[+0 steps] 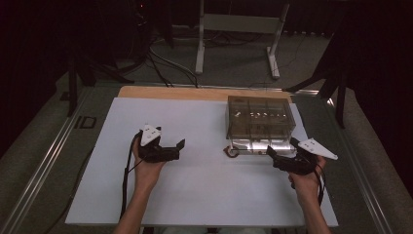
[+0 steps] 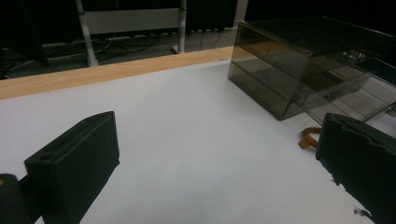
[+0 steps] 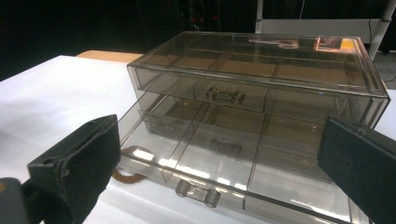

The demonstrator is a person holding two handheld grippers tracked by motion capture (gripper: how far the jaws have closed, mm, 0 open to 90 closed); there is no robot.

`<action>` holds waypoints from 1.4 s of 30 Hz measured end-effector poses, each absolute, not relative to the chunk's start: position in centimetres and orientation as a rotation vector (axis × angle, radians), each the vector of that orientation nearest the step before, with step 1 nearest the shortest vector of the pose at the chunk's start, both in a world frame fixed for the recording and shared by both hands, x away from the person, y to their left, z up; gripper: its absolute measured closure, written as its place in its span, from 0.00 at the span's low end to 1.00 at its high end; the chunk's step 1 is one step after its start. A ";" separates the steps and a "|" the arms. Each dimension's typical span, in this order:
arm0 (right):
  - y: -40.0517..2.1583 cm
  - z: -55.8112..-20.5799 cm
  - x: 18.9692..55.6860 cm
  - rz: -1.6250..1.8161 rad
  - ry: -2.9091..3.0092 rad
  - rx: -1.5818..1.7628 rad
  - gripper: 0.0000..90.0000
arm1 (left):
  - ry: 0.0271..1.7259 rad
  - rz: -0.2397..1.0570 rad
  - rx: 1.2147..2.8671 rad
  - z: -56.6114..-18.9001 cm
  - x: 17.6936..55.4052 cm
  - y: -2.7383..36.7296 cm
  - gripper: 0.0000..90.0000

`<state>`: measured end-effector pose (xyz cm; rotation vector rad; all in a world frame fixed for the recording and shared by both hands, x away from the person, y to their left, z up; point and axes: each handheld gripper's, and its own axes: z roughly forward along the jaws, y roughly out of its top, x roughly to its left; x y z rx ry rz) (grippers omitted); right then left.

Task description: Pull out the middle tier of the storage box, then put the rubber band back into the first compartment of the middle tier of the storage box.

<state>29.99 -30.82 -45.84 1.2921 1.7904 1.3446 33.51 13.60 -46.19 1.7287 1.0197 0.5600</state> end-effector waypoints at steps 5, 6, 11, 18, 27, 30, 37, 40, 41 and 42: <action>-30.9 -45.7 30.0 1.345 1.783 1.294 0.00 | 1.007 0.553 1.743 -46.2 33.9 12.7 0.01; -30.9 -45.7 29.9 1.346 1.781 1.297 0.00 | 1.006 0.550 1.745 -46.2 34.0 12.6 0.01; -31.0 -45.6 29.9 1.344 1.774 1.302 0.00 | 1.003 0.544 1.752 -46.3 34.2 12.0 0.01; -31.1 -45.6 29.9 1.341 1.769 1.308 0.00 | 0.996 0.527 1.752 -46.4 34.5 11.2 0.01; -31.1 -45.7 30.0 1.337 1.774 1.313 0.00 | 0.993 0.518 1.762 -46.7 34.9 10.3 0.01; -31.1 -45.6 30.0 1.337 1.768 1.309 0.00 | 0.994 0.515 1.759 -46.6 35.1 10.1 0.01; -31.1 -45.6 29.9 1.338 1.768 1.314 0.00 | 0.986 0.507 1.778 -47.0 35.4 8.9 0.01; -31.0 -45.7 29.9 1.337 1.771 1.315 0.00 | 0.983 0.496 1.787 -47.2 35.6 8.3 0.01; -31.0 -45.7 29.9 1.337 1.772 1.314 0.00 | 0.979 0.494 1.792 -47.3 35.7 8.2 0.01; -31.0 -45.7 29.9 1.333 1.773 1.312 0.00 | 0.979 0.492 1.798 -47.4 35.8 8.0 0.01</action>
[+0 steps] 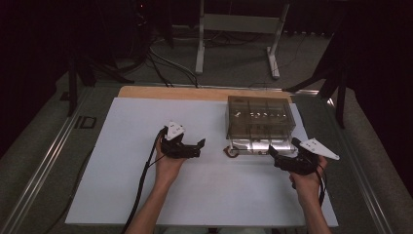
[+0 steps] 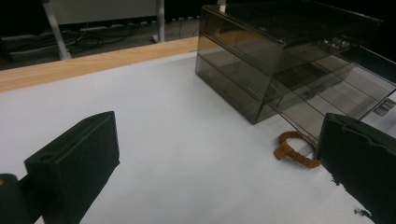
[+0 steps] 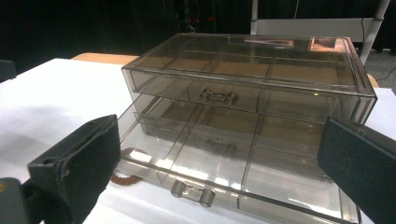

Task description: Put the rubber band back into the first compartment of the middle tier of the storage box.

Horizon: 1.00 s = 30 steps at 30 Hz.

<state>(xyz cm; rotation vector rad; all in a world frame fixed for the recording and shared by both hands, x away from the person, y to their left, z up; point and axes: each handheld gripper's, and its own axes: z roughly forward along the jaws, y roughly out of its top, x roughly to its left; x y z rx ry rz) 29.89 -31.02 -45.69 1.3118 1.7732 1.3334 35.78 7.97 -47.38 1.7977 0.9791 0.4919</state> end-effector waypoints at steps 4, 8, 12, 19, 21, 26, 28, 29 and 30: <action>-31.1 -45.6 29.8 1.334 1.767 1.305 0.00 | 0.974 0.475 1.814 -47.7 36.1 7.2 0.01; -31.1 -45.5 29.8 1.336 1.765 1.307 0.00 | 0.969 0.456 1.831 -48.0 36.4 6.5 0.01; -31.1 -45.6 29.8 1.338 1.767 1.307 0.00 | 0.970 0.432 1.842 -48.4 36.7 5.7 0.01; -31.1 -45.6 29.8 1.340 1.766 1.310 0.00 | 0.972 0.407 1.883 -49.0 37.4 4.1 0.01; -31.1 -45.6 29.8 1.342 1.764 1.312 0.00 | 0.974 0.402 1.885 -49.1 37.5 3.9 0.01; -31.1 -45.6 29.8 1.343 1.762 1.310 0.00 | 0.979 0.398 1.899 -49.4 37.8 3.4 0.01; -31.1 -45.6 29.8 1.343 1.764 1.312 0.00 | 0.983 0.392 1.910 -49.6 38.1 3.2 0.01; -31.1 -45.6 29.8 1.343 1.763 1.312 0.00 | 0.985 0.388 1.915 -49.7 38.2 3.1 0.01; -31.1 -45.6 29.8 1.344 1.762 1.312 0.00 | 0.987 0.382 1.918 -49.7 38.3 3.0 0.01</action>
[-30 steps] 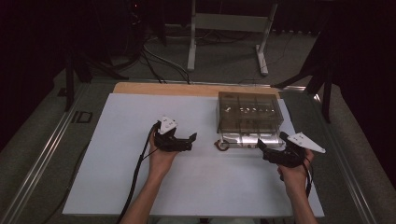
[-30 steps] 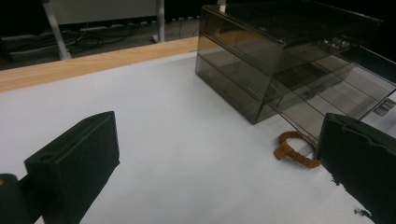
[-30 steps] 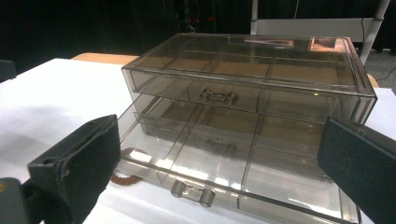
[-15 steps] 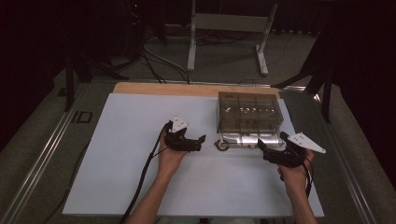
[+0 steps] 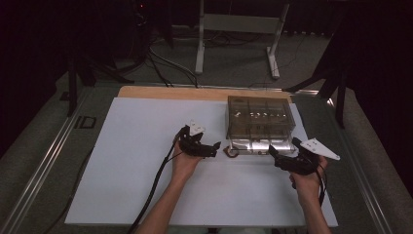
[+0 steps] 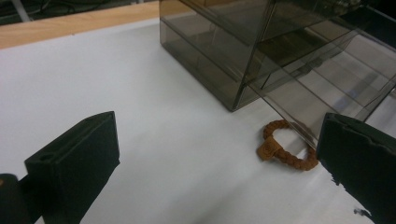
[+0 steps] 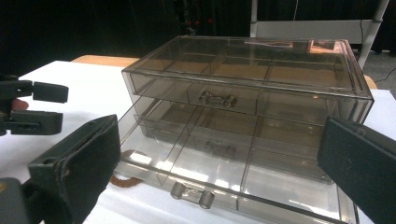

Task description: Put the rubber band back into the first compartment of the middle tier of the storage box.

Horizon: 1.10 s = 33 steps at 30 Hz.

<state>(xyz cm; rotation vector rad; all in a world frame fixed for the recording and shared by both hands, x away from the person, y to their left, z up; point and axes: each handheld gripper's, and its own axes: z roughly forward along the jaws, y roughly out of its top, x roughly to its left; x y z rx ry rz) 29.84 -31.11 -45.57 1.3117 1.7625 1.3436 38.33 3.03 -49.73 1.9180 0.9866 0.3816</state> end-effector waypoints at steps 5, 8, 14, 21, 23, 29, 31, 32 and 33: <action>-31.1 -45.5 29.8 1.349 1.757 1.313 0.00 | 0.992 0.360 1.956 -50.0 38.9 2.2 0.01; -31.2 -45.4 29.8 1.353 1.753 1.316 0.00 | 0.987 0.343 1.977 -50.2 39.0 1.7 0.01; -31.3 -45.4 29.8 1.354 1.751 1.318 0.00 | 0.977 0.323 2.000 -50.6 39.2 1.0 0.15; -31.2 -45.4 29.8 1.356 1.749 1.319 0.00 | 0.956 0.282 2.019 -51.3 39.2 0.1 0.29; -31.2 -45.4 29.8 1.357 1.748 1.317 0.00 | 0.956 0.279 2.029 -51.5 39.2 -0.1 0.29; -31.3 -45.3 29.8 1.364 1.740 1.323 0.00 | 0.963 0.287 2.044 -51.8 39.3 -0.7 0.30; -31.4 -45.3 29.8 1.364 1.738 1.325 0.00 | 0.963 0.286 2.047 -51.9 39.4 -0.8 0.30; -31.4 -45.3 29.8 1.365 1.736 1.326 0.00 | 0.964 0.287 2.048 -51.9 39.4 -0.8 0.30; -31.4 -45.3 29.8 1.365 1.736 1.326 0.00 | 0.964 0.287 2.050 -51.9 39.4 -0.8 0.30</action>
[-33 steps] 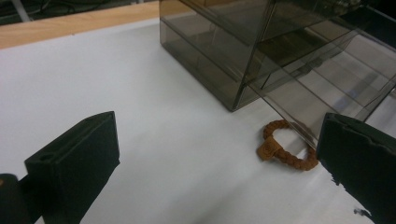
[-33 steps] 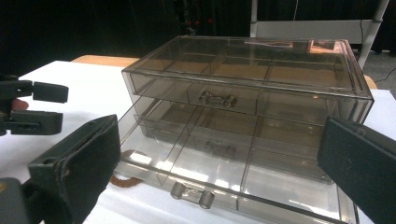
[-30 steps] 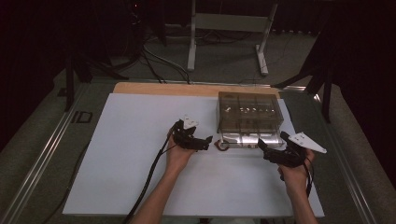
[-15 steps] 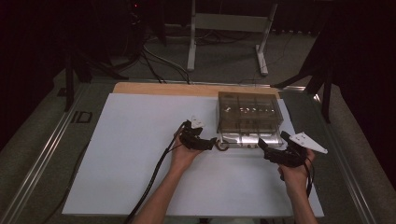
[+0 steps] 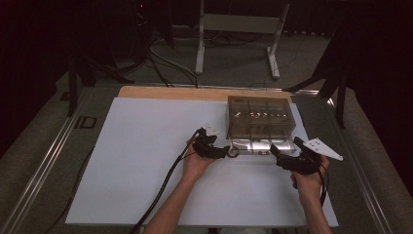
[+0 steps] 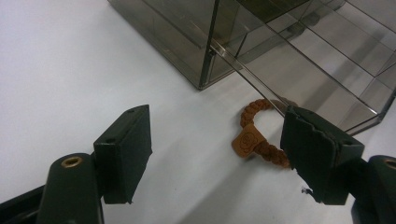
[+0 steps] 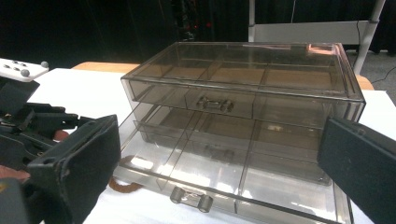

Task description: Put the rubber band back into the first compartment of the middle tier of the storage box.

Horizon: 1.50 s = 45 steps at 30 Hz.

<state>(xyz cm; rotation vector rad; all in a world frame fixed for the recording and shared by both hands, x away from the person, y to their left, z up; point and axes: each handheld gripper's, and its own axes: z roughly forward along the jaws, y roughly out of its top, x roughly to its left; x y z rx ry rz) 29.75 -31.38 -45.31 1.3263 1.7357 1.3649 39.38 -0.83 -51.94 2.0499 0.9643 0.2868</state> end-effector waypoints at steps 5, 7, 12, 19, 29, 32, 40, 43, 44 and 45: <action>-31.4 -45.3 29.7 1.362 1.735 1.328 0.00 | 0.967 0.292 2.068 -52.2 39.4 -1.0 0.30; -31.4 -45.3 29.8 1.362 1.734 1.329 0.00 | 0.971 0.289 2.064 -52.2 39.4 -1.0 0.30; -31.4 -45.3 29.8 1.358 1.735 1.329 0.00 | 0.985 0.284 2.062 -52.4 39.5 -0.9 0.30; -31.4 -45.3 29.8 1.351 1.733 1.334 0.00 | 0.997 0.291 2.069 -52.5 39.5 -1.0 0.30; -31.4 -45.3 29.8 1.348 1.732 1.337 0.00 | 1.005 0.296 2.073 -52.6 39.5 -1.1 0.30; -31.4 -45.4 29.8 1.346 1.735 1.340 0.00 | 1.027 0.269 2.041 -52.6 39.6 -1.0 0.30; -31.3 -45.4 29.9 1.341 1.736 1.338 0.00 | 1.068 0.256 2.001 -52.7 39.8 -1.1 0.30; -31.4 -45.3 29.8 1.344 1.732 1.337 0.00 | 1.080 0.269 2.004 -52.7 39.8 -1.2 0.28; -31.4 -45.3 29.8 1.343 1.732 1.336 0.00 | 1.084 0.272 2.004 -52.7 39.8 -1.3 0.28; -31.4 -45.3 29.8 1.342 1.733 1.336 0.00 | 1.086 0.274 2.007 -52.7 39.8 -1.3 0.28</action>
